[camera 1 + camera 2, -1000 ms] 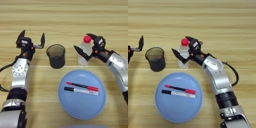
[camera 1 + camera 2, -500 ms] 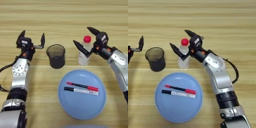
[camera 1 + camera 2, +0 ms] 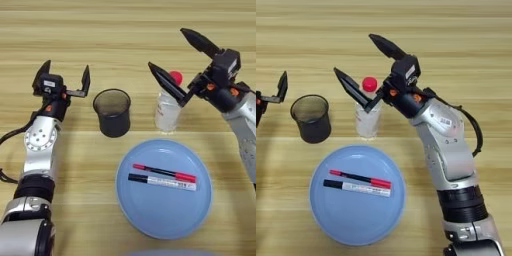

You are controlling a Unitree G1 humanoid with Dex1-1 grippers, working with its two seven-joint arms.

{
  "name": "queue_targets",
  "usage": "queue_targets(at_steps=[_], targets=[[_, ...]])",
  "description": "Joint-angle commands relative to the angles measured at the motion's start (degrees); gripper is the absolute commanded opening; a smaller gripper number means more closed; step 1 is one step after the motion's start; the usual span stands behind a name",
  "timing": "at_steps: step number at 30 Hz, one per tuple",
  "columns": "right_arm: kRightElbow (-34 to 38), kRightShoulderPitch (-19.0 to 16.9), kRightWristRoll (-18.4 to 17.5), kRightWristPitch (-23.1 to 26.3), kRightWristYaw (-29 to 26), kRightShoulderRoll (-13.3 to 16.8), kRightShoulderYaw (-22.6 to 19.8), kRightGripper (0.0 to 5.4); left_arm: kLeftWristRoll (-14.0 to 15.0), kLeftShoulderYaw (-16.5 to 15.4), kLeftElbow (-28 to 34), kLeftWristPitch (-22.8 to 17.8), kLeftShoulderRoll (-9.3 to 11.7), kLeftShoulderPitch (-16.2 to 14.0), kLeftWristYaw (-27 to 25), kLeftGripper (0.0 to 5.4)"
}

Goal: Move the objects on the table

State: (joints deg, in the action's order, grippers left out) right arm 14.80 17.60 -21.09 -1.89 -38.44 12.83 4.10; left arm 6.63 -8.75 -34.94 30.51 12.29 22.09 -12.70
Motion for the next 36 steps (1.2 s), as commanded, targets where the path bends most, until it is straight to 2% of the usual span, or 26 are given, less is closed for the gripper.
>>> queue_targets(at_steps=[1,7,16,19,26,29,36], targets=[[2.21,-1.03,-2.73,-0.33,-2.58,1.48,-0.58,5.37,-0.55,0.13,-0.6,0.49,0.33,0.98,-0.06,5.4],[5.77,-3.93,-8.15,0.75,-7.96,4.29,-0.44,5.37,-0.55,0.13,-0.7,0.47,0.44,1.04,-0.14,5.4],[7.66,-8.3,-10.85,1.33,-14.79,9.26,0.45,5.37,-0.51,0.13,-0.82,0.5,0.51,1.21,-0.27,5.4],[7.44,-10.01,-10.76,2.01,-16.98,11.14,0.86,5.37,-0.5,0.13,-0.74,0.46,0.5,1.19,-0.26,5.4],[5.36,-14.19,-8.02,2.45,-21.68,15.93,2.43,5.37,-0.46,0.11,-0.79,0.42,0.56,1.16,-0.36,5.4],[3.52,-15.23,-5.77,2.12,-23.18,17.88,3.47,5.37,-0.4,0.05,-0.83,0.4,0.67,1.18,-0.45,5.4],[2.18,-17.23,-3.78,2.73,-26.1,20.93,5.23,5.37,-0.22,-0.08,-0.13,0.15,1.0,0.7,-0.83,5.4]])
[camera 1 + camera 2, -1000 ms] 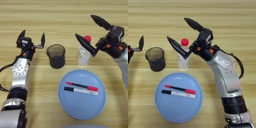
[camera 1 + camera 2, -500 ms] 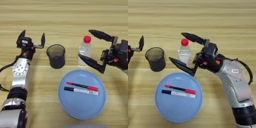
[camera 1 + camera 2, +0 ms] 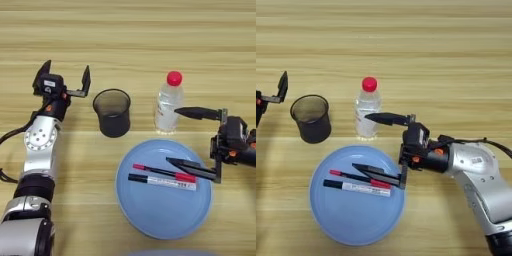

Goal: Move the objects on the table

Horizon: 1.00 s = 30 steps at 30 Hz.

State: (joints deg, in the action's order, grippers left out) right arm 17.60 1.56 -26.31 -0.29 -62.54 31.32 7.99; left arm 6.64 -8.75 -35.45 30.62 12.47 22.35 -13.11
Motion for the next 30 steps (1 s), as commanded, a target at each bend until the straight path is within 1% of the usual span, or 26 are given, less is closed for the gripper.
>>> queue_targets(at_steps=[1,6,11,13,16,20,30], targets=[[-0.76,-1.59,1.76,1.27,-2.62,3.03,1.71,5.37,-0.21,-0.1,0.56,-0.03,0.89,0.33,-0.47,5.4],[-1.46,-2.44,3.94,1.4,-4.37,4.87,2.96,5.37,-0.2,0.0,1.2,-0.29,0.94,-0.03,-0.53,5.4],[-1.71,-2.76,5.55,1.13,-5.04,5.73,4.04,5.37,-0.2,0.02,1.39,-0.45,0.95,-0.12,-0.53,5.4],[-2.3,-2.65,6.93,0.87,-4.68,5.93,4.58,5.37,-0.24,0.03,1.35,-0.46,0.93,-0.08,-0.49,5.4],[-3.42,-2.64,8.65,0.05,-4.51,5.84,5.32,5.37,-0.24,0.03,1.25,-0.48,0.92,-0.03,-0.5,5.4],[-5.7,-2.15,12.03,-1.62,-3.54,5.4,6.55,5.37,-0.25,0.03,1.06,-0.41,0.89,0.05,-0.49,5.4],[-8.52,-2.23,15.54,-2.99,-3.44,5.36,8.6,5.37,-0.2,-0.01,0.92,-0.4,0.99,0.08,-0.61,5.4]])
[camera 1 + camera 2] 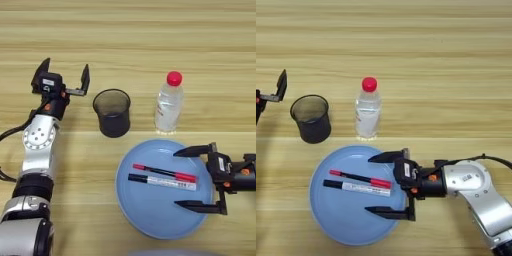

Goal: Move the objects on the table

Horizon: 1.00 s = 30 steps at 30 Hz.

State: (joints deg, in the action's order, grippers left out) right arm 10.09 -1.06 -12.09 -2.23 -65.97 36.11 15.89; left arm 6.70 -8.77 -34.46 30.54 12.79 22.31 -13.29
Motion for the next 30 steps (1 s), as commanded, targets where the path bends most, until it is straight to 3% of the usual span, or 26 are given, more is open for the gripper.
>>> queue_targets(at_steps=[1,30], targets=[[-1.24,0.43,1.53,-1.19,-0.01,0.56,0.85,5.37,-0.25,-0.01,-0.13,-0.31,0.67,0.15,-0.43,5.4],[-4.91,1.96,6.31,-2.1,-1.02,1.6,3.88,5.37,-0.46,0.01,-0.47,-0.2,0.47,0.49,-0.28,5.4]])
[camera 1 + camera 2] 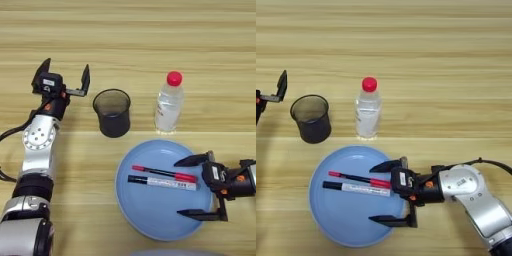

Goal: Move the objects on the table

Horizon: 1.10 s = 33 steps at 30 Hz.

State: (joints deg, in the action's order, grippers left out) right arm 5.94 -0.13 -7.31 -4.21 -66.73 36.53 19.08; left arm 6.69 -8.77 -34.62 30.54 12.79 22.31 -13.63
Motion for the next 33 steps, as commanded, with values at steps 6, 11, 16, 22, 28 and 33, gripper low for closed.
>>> queue_targets(at_steps=[6,11,16,22,28,33], targets=[[-1.12,1.43,2.35,0.24,0.05,1.19,1.19,5.37,-0.46,0.05,-0.22,-0.26,0.39,0.54,0.14,5.4],[-1.25,1.96,1.92,-0.92,0.05,0.82,0.97,5.37,-0.45,0.04,-0.26,-0.21,0.36,0.56,0.17,5.4],[-1.09,2.23,2.02,-1.04,0.18,0.74,1.12,5.37,-0.39,-0.02,-0.27,-0.17,0.42,0.56,0.12,5.4],[-0.85,2.43,3.69,-1.24,0.91,0.71,1.94,5.37,-0.39,0.0,-0.11,-0.19,0.35,0.43,0.15,5.4],[0.16,2.64,2.93,-3.3,1.35,0.32,1.49,5.37,-0.46,0.03,-0.29,-0.08,0.25,0.41,0.26,5.4],[1.85,2.75,1.32,-3.85,1.57,0.16,0.69,5.37,-0.4,0.02,-0.41,0.0,0.28,0.46,0.18,5.4]])
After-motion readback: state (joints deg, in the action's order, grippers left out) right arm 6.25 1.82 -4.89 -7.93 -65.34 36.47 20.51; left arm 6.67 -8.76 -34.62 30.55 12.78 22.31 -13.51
